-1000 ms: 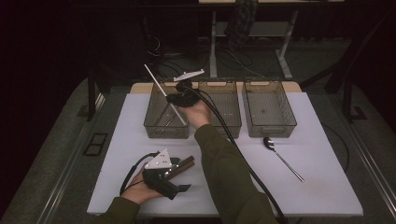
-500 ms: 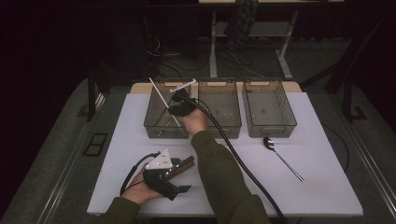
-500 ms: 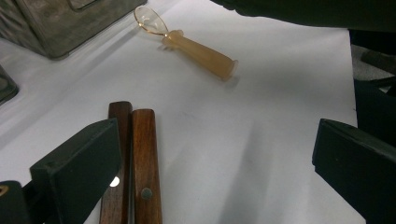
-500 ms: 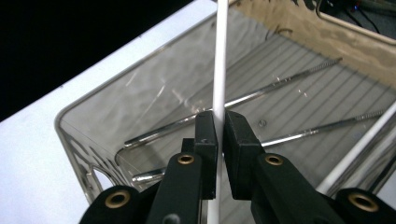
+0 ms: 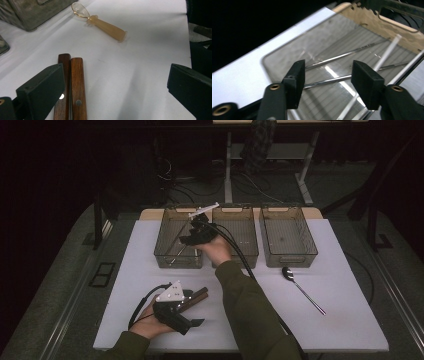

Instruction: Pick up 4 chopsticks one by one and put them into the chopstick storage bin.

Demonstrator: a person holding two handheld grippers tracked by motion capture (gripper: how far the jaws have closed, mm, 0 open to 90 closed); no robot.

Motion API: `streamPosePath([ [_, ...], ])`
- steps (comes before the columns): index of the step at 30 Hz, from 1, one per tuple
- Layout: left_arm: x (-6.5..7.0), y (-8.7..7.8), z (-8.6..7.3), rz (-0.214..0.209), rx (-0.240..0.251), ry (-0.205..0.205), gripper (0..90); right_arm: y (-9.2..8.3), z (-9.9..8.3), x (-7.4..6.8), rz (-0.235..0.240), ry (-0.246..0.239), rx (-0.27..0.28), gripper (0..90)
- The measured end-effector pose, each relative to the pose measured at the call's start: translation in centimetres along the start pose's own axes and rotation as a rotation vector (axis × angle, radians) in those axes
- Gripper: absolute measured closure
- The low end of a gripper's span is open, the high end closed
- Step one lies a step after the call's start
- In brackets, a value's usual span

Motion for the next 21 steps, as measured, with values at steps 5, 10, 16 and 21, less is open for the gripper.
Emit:
streamPosePath([
  [5,0.0,0.0,0.0,0.002,-0.001,-0.001,0.0,-2.5,-0.7,0.1,0.015,-0.018,0.015,40.3],
  [10,0.0,0.0,0.1,0.000,0.006,-0.008,0.0,-5.1,-1.7,0.4,0.037,-0.021,0.032,37.2],
  [16,0.0,0.0,0.0,0.004,0.004,-0.010,0.0,-7.7,-3.3,1.4,0.024,-0.039,0.032,35.1],
  [21,0.0,0.1,0.0,0.003,0.001,-0.011,0.0,-10.0,-4.7,2.0,0.023,-0.045,0.051,35.1],
])
Point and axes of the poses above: each handheld gripper's, and its own axes: y roughly forward along the jaws, z roughly out of its top, x roughly to its right, the point moved 7 cm from there along y, roughly forward along the jaws, and after that the axes turned 6 degrees about y, right-handed, at the moved point
